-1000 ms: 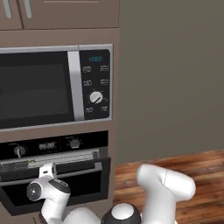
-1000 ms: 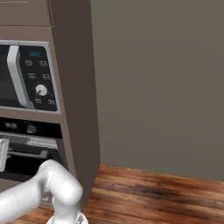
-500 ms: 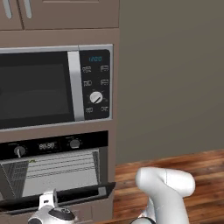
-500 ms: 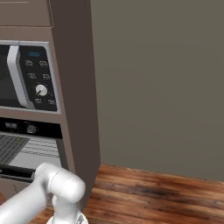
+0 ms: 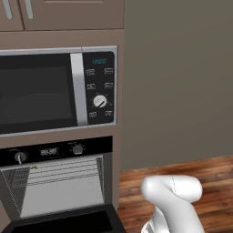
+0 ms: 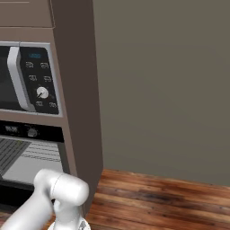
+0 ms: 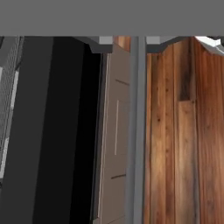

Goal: Take the fish from the oven and place it on the plate on the counter.

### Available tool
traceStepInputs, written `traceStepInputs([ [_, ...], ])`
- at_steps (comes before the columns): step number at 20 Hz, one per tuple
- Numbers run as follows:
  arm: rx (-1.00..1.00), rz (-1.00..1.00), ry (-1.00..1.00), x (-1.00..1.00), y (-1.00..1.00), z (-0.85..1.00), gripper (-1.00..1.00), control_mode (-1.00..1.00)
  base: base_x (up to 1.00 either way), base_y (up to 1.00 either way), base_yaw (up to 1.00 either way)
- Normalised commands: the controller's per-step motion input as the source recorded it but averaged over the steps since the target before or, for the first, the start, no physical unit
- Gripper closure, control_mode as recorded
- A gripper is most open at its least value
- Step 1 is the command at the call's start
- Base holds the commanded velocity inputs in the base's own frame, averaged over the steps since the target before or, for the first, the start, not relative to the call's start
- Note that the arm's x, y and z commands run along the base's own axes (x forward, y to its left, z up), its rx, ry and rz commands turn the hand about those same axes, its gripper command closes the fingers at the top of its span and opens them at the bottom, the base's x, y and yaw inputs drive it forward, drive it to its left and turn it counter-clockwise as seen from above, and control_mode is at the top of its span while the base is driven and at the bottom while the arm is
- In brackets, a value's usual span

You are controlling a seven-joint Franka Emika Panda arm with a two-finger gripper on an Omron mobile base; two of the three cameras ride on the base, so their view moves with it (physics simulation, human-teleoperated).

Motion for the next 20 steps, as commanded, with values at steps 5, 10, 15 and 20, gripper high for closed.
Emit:
traceStepInputs([
  [5, 0.00, 0.00, -0.01, -0.21, 0.00, -0.06, 1.00, -1.00, 0.00, 0.00, 0.00],
  [10, 0.00, 0.00, -0.04, -0.13, 0.04, 0.07, 1.00, -1.00, 0.00, 0.00, 0.00],
  [15, 0.00, -0.01, -0.01, -0.08, 0.06, 0.10, 1.00, -1.00, 0.00, 0.00, 0.00],
  [20, -0.02, -0.02, -0.08, -0.17, 0.18, 0.26, -1.00, -1.00, 0.00, 0.00, 0.00],
])
